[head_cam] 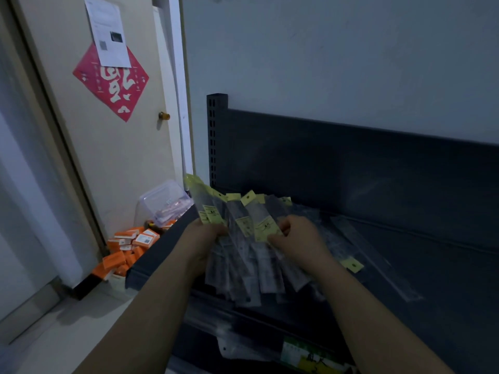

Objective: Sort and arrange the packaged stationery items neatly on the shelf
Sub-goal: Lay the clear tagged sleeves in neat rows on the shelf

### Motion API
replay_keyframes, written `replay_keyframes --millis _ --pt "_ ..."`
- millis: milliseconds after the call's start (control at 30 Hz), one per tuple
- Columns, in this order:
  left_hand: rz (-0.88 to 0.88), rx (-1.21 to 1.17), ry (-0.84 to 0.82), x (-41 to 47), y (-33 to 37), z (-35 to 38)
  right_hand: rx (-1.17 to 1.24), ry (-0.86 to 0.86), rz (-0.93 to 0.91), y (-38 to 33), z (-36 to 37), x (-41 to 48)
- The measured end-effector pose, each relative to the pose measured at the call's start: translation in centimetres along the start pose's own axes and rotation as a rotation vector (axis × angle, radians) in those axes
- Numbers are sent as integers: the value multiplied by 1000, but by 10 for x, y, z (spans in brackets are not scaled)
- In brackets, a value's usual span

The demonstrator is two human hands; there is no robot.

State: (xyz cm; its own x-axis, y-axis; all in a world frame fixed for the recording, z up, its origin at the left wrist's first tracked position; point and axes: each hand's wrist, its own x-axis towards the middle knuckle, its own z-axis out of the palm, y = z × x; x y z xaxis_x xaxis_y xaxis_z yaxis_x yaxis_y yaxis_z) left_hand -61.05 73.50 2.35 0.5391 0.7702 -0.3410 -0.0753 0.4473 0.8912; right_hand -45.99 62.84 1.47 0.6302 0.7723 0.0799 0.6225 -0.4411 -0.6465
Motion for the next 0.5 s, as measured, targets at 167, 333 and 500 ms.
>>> replay_keyframes --millis 167,333,500 --pt "-21 16 -43 6 -3 17 167 26 106 15 -16 5" --pt "-43 63 -131 10 -14 50 287 87 221 42 -42 5" --pt "-101 55 -255 11 -28 89 389 130 268 60 -64 -3"
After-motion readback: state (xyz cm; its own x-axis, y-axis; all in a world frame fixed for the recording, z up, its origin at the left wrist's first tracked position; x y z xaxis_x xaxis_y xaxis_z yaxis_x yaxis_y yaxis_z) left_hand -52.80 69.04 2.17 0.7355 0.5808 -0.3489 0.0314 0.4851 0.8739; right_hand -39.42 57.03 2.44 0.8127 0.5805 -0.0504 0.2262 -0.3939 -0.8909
